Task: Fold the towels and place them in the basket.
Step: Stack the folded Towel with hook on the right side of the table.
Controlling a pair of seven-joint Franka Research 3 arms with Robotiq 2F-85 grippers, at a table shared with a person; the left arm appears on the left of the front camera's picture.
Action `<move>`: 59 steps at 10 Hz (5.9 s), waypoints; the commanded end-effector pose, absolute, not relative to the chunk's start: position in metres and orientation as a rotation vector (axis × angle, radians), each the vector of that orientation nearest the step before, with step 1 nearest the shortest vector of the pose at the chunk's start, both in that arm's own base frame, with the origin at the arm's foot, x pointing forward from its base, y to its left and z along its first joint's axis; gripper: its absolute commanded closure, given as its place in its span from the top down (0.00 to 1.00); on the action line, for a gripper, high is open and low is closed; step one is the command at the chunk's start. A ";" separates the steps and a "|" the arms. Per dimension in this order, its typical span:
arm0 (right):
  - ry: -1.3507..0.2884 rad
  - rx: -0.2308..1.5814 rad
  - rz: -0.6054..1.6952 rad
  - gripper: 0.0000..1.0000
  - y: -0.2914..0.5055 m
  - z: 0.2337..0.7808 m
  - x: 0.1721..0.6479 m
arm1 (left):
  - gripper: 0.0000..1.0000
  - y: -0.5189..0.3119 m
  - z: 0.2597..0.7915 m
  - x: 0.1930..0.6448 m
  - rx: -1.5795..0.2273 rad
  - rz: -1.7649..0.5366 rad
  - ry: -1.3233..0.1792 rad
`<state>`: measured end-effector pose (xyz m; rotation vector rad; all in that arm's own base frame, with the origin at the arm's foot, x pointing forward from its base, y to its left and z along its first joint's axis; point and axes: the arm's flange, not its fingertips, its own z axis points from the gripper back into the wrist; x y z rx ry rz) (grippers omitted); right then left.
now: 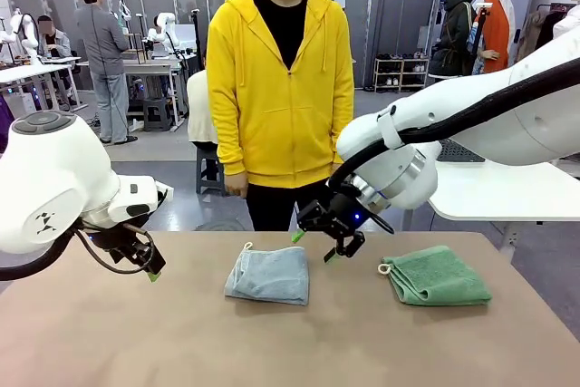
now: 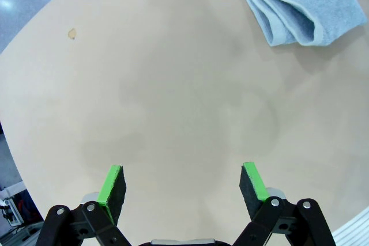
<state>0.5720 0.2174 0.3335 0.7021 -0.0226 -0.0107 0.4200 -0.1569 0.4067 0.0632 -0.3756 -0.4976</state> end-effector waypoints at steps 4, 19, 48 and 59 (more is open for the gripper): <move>-0.098 0.851 -0.052 1.00 0.204 0.275 0.570 | 1.00 -0.160 0.408 0.423 0.068 -0.483 -0.367; -0.102 0.835 -0.139 0.00 0.248 0.253 0.592 | 1.00 -0.160 0.408 0.423 0.068 -0.483 -0.367; -0.041 0.159 -0.047 0.80 -0.023 0.394 0.577 | 1.00 -0.160 0.408 0.423 0.068 -0.483 -0.367; -0.052 0.115 -0.032 1.00 -0.021 0.402 0.578 | 1.00 -0.160 0.408 0.423 0.068 -0.483 -0.367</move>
